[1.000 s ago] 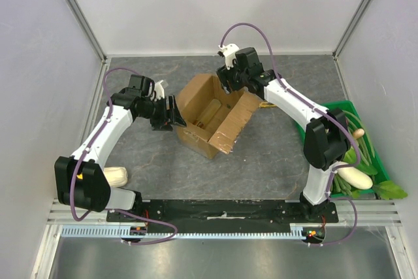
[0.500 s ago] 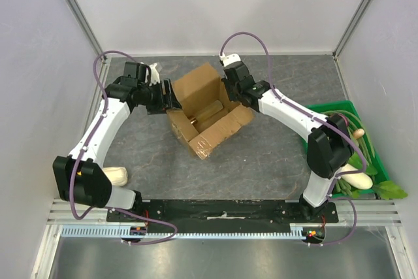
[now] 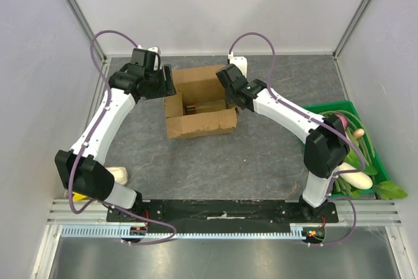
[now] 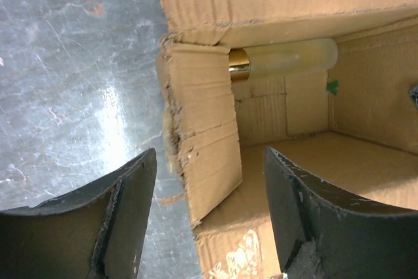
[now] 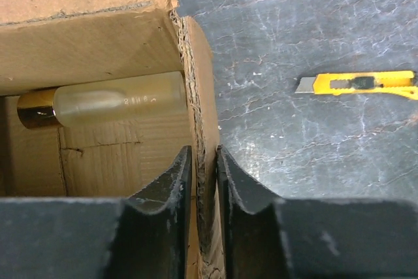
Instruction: Unpack the express box
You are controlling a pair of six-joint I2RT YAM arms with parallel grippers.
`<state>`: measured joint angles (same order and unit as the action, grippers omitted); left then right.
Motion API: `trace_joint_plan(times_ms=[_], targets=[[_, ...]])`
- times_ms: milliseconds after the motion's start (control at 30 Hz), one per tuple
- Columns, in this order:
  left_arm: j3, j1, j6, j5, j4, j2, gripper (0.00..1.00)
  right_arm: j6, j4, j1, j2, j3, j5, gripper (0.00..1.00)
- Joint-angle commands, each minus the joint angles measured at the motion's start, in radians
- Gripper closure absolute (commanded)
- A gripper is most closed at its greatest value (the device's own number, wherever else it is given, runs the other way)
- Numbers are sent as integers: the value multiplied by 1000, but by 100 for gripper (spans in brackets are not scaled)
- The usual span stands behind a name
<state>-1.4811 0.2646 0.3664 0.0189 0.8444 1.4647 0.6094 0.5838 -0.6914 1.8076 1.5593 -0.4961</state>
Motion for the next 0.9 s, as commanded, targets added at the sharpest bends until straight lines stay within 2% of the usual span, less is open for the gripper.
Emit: trace_joint_plan(times_ms=[0,67,133,233,400,433,533,800,867], targets=[[-80,91,-44,-206,18,63,27,81,-13,-17,16,22,27,65],[-103,133,-70,-313,24,109,23,81,-33,-17,10,7,37,50],[-125,195,-83,-423,31,141,19,79,-51,-17,3,-18,50,43],[-156,249,-92,-509,42,193,16,75,-76,-16,-7,-41,65,34],[-205,295,-76,-626,88,290,14,70,-114,15,-28,-103,111,28],[-211,307,-78,-705,93,301,13,61,-155,24,-36,-122,135,27],[-225,349,-83,-819,113,353,11,32,-240,56,-70,-203,201,25],[-268,378,3,-884,235,456,11,26,-349,90,-97,-301,316,25],[-277,381,64,-905,303,476,11,32,-355,92,-93,-306,323,25]])
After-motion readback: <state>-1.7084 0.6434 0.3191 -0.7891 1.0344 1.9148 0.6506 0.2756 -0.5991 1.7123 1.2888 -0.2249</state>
